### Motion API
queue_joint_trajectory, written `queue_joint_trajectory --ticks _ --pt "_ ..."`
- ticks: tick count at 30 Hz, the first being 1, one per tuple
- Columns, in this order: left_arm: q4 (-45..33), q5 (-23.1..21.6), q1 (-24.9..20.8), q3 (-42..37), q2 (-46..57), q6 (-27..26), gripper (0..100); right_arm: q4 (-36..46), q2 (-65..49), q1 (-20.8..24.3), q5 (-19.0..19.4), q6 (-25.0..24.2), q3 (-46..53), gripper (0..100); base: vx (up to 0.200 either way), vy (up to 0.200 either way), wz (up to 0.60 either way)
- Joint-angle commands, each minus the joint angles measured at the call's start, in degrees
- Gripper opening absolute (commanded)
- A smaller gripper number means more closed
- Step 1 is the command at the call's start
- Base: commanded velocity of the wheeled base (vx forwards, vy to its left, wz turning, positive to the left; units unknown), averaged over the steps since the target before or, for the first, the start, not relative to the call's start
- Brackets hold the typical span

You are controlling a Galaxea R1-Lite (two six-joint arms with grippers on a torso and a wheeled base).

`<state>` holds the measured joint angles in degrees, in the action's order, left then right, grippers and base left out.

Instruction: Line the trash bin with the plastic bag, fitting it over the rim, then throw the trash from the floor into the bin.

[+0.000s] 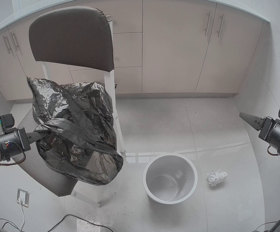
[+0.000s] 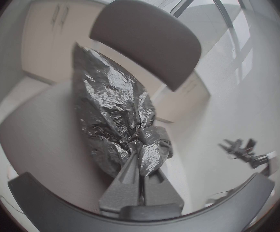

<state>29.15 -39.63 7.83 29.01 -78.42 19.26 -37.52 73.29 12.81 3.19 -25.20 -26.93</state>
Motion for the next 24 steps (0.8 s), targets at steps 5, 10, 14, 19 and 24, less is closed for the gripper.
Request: queue_joint_trajectory --ticks 5,10,14,19,24 --pt "-5.9 -1.2 -23.4 6.0 10.8 18.2 0 0.2 1.5 7.1 2.4 1.7 1.8 100 0.0 0.0 0.0" --pt "-5.6 -1.5 -32.6 9.0 8.4 21.5 0 -0.1 4.1 10.2 3.4 3.5 0.7 100 0.0 0.0 0.0" --pt "-4.2 -1.6 -38.1 9.1 6.5 22.7 0 -0.2 7.3 14.6 5.0 3.5 0.3 100 0.0 0.0 0.0" --pt "-3.9 -1.5 -39.2 9.4 7.1 24.0 0 -2.6 9.8 19.8 5.2 3.0 2.8 100 0.0 0.0 0.0" --pt "-2.3 -1.0 -38.9 10.4 8.8 32.1 0 -8.2 15.0 25.0 4.8 3.8 6.3 100 0.0 0.0 0.0"
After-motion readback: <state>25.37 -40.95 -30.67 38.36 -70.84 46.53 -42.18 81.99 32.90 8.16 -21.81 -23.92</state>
